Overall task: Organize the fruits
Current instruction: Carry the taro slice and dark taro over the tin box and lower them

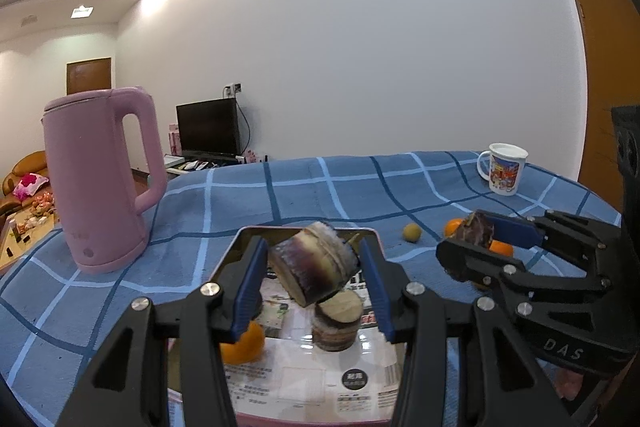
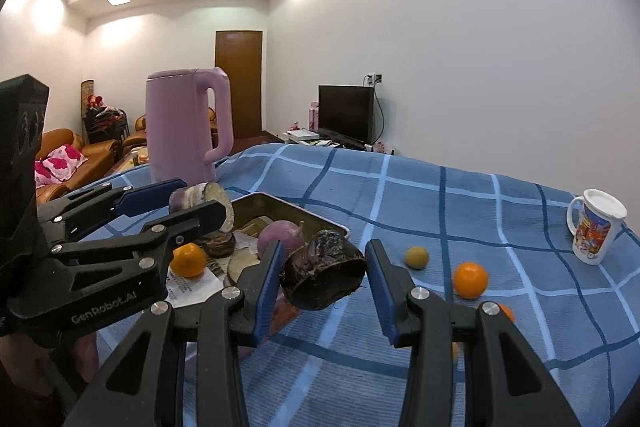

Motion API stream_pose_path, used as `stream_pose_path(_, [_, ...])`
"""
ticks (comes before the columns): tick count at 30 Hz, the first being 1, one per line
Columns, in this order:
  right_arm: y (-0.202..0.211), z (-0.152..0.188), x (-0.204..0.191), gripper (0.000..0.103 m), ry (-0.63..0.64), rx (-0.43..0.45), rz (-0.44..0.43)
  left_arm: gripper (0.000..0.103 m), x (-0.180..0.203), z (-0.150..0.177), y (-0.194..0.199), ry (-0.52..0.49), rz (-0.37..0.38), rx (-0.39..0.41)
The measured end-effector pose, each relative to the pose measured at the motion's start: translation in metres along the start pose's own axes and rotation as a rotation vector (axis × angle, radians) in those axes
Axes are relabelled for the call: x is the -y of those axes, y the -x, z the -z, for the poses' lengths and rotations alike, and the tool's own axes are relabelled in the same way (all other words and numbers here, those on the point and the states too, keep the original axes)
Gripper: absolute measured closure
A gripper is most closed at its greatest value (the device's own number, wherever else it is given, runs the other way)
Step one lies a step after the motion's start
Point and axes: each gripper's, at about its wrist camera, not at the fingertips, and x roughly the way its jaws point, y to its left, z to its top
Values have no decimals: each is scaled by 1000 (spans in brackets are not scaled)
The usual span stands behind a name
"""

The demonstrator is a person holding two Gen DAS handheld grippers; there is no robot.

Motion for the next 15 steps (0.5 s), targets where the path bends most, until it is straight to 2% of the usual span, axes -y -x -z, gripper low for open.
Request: stream_pose_path(15, [-13,-5,-23,59,30,-16,-27,53,-23,3,3,24,-14,-4])
